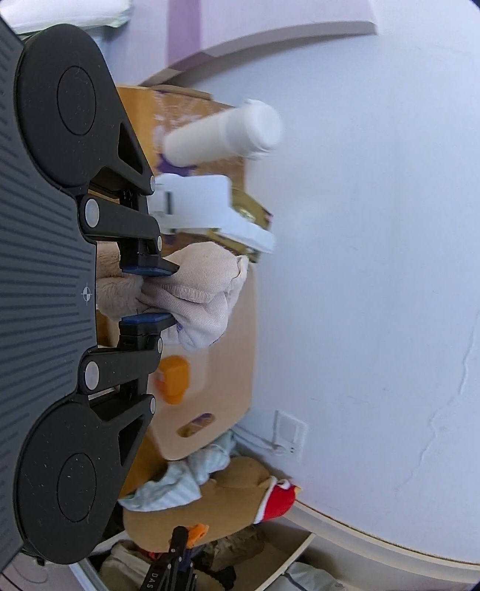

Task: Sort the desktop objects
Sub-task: 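Lift the sock and cap over the beige basket and open both grippers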

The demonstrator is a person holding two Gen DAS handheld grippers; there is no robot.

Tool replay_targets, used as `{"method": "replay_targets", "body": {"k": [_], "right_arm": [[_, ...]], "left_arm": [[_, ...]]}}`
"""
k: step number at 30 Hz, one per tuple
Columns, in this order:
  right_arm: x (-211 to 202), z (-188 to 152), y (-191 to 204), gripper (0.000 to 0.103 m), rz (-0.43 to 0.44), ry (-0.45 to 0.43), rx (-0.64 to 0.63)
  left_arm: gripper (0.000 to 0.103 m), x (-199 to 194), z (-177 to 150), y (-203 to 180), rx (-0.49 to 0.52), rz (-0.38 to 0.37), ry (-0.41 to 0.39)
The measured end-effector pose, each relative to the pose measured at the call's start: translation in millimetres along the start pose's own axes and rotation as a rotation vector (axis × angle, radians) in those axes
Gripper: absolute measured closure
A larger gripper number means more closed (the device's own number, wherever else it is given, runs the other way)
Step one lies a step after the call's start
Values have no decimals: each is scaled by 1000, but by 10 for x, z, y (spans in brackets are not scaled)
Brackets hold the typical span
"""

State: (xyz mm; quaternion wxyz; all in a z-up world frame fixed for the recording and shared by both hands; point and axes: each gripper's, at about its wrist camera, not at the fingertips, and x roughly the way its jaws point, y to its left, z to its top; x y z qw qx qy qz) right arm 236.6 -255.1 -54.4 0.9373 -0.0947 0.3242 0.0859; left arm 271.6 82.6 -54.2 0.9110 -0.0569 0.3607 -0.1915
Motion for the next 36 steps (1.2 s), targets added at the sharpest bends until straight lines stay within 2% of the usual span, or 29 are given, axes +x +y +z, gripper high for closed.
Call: {"method": "replay_targets", "body": {"k": [7,19,24,29,36], "right_arm": [[228,190,20,88,23,-18,2],[842,356,56,88,121,6,103],[1091,385,121,88,157,40,94],[1359,334,221,88,172,97,13],[1637,242,269,88,193,162,-4]], "left_arm": [[83,243,240,-143,18,-8,-16],[83,933,345,-462,25,-7,69],[83,1212,321,-554,34,-4,114],[83,1494,225,-616,42,-2,176],[83,1776,91,-680,73,-1,247]]}}
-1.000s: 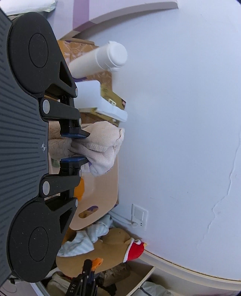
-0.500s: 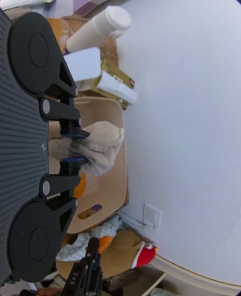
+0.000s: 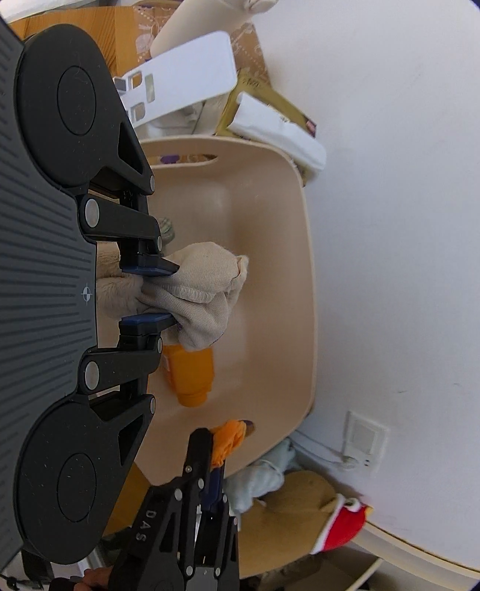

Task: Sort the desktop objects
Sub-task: 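Lift the sock and cap over the beige basket and open both grippers, then withdraw both open grippers from the basket back toward the pile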

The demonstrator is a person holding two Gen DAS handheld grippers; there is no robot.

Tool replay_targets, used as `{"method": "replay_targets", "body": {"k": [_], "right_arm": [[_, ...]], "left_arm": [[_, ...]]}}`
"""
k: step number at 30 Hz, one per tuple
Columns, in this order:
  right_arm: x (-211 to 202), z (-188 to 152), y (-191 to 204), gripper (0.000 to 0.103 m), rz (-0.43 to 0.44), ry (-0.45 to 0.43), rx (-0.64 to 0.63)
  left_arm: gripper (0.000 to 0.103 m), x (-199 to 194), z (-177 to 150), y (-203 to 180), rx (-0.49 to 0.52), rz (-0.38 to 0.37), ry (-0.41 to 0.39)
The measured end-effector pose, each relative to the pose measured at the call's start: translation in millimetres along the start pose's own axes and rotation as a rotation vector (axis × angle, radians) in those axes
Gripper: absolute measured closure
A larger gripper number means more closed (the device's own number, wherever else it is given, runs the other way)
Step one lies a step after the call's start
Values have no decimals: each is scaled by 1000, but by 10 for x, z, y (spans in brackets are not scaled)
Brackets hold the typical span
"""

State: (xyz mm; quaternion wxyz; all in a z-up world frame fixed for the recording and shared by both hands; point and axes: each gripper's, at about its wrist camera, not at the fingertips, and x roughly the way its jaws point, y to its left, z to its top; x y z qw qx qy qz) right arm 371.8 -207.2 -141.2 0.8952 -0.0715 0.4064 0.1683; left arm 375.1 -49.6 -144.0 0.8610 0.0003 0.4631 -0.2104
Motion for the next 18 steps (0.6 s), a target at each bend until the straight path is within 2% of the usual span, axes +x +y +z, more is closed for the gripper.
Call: {"method": "replay_targets", "body": {"k": [3,10,11,12,13,15,16,18], "right_arm": [[101,-31,72,88,-15,39,-63],[280,-57,97,85,-16,99,-57],[308,-60,117,81,-28,120,-70],[330,-56,147,69,-38,135,-83],[340,-54,170,68,-43,142,-92],[307,-76,201,60,-39,140,-94],[283,-81,220,57,-42,138,-92],[217,-92,245,39,-62,128,-85]], "left_arm": [[83,114,-56,-38,25,12,22],[80,295,-137,-64,33,12,71],[76,301,-134,-65,37,-1,82],[71,293,-127,-74,44,-8,84],[67,276,-124,-89,54,-7,79],[42,218,-125,-103,63,-1,64],[36,176,-123,-102,60,4,53],[31,87,-118,-80,52,2,35]]}}
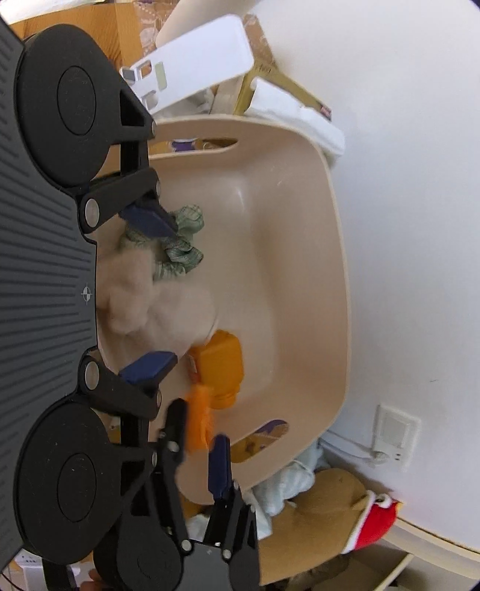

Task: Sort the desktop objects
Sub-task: 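Withdraw both open grippers from the basket back toward the pile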

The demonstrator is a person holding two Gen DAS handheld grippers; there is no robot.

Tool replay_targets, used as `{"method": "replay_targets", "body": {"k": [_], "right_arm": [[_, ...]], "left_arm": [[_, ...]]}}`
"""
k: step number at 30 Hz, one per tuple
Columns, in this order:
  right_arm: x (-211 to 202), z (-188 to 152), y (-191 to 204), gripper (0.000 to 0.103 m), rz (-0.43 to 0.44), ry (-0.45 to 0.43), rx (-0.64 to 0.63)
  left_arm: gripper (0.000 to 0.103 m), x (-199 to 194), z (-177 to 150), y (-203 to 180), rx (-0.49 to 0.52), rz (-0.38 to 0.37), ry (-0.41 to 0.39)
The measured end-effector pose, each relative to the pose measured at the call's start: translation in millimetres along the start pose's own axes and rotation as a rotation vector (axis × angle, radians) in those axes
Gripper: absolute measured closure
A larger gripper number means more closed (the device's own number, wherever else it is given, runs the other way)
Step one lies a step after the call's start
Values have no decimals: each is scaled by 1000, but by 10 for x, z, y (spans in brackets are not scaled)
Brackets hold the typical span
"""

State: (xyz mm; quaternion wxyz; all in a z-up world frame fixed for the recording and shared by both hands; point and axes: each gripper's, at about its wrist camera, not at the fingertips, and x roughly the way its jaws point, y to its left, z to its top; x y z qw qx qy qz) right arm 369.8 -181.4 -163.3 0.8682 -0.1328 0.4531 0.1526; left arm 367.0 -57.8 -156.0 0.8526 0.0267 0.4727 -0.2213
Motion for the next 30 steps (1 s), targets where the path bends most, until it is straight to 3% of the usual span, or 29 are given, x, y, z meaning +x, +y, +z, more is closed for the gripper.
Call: {"method": "replay_targets", "body": {"k": [9,14,30], "right_arm": [[-472,-49,129,9,-46,-85,-34],[-699,-168,204,2,-48,-124,-36],[-897,-801,217,0,-71,-65,48]], "left_arm": [[25,-497,-113,157,1,53,-61],[25,-784,-320,363,-38,66,-87],[25,-1047,-1120,1022,-111,116,-6]]}}
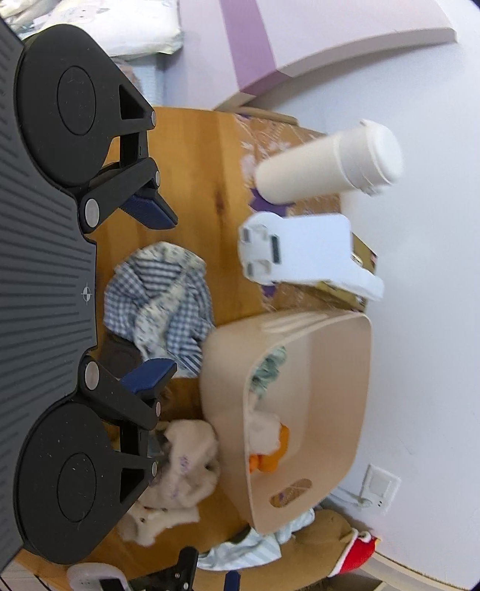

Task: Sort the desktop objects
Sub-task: 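Withdraw both open grippers from the basket back toward the pile, then grasp the blue gingham cloth with the left gripper while the right gripper grasps the white plush bunny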

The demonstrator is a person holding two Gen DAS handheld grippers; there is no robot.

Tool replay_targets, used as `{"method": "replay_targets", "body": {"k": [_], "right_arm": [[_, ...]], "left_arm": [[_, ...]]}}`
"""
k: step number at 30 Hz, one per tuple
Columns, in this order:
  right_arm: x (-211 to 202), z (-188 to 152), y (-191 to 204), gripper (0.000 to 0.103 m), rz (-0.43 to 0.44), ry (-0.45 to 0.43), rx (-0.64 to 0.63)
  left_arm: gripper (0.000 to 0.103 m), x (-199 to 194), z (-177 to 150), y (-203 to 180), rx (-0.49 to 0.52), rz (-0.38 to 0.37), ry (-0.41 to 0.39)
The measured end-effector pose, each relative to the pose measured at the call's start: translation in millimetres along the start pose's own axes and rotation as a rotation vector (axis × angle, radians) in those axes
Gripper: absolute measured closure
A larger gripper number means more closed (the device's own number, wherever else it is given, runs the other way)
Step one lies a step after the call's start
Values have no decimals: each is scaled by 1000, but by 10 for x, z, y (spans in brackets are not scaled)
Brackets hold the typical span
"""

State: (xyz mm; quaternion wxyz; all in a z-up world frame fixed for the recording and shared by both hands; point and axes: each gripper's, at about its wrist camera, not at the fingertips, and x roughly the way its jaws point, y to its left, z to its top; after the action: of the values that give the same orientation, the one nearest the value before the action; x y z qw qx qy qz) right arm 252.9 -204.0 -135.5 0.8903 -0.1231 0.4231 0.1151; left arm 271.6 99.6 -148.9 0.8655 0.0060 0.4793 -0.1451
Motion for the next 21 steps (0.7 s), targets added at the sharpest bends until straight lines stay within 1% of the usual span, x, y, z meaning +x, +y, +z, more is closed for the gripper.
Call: {"method": "replay_targets", "body": {"k": [5,12,17,21], "right_arm": [[9,-179,-43,0,-1,30,24],[78,-347,-54,0,9,71,40],[165,-413,-63,0,24,96,55],[267,-438,-85,0,37,117,67]], "left_arm": [[25,76,-133,78,-2,-2,43],[25,212,-205,22,21,-18,77],[25,354,-211,0,4,-28,87],[25,488,-196,29,-35,-26,96]]}}
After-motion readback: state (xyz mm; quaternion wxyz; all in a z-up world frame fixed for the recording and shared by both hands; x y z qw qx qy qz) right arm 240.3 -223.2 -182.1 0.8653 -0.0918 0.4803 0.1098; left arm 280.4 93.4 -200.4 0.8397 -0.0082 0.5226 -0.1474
